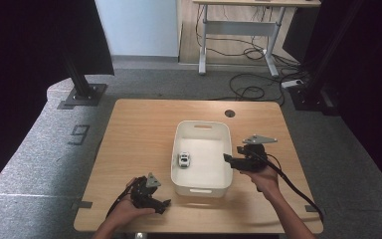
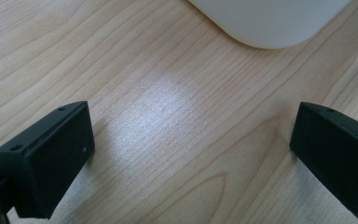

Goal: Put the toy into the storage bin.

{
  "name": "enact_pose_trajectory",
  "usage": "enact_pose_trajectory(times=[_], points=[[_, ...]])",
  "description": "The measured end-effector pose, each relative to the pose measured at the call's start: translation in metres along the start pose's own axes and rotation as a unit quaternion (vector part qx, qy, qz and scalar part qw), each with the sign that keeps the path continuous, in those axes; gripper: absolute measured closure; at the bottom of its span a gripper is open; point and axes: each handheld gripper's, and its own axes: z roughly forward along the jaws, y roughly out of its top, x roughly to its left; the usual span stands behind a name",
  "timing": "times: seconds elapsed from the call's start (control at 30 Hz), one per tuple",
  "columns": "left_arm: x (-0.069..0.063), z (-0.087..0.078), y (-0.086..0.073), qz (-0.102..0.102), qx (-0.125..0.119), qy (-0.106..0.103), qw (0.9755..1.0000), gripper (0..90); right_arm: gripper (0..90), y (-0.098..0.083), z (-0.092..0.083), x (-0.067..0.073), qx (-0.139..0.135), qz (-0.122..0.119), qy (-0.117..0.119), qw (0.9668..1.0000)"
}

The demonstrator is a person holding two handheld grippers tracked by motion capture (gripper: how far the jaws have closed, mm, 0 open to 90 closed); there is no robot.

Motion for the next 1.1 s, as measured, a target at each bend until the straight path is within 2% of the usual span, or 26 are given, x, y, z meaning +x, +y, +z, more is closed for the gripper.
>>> enact_pose_trajectory(times=[0.4,1.1], points=[[0.0,0.001,0.0,-0.001,-0.001,0.0,1.0,0.0,34.6,-0.023,-0.023,-0.028,-0.021,0.024,-0.012,0.9994],[0.0,0.001,0.001,-0.001,0.0,0.002,1.0,0.0,34.6,-0.059,-0.048,-0.067,-0.029,0.05,-0.06,0.9965]])
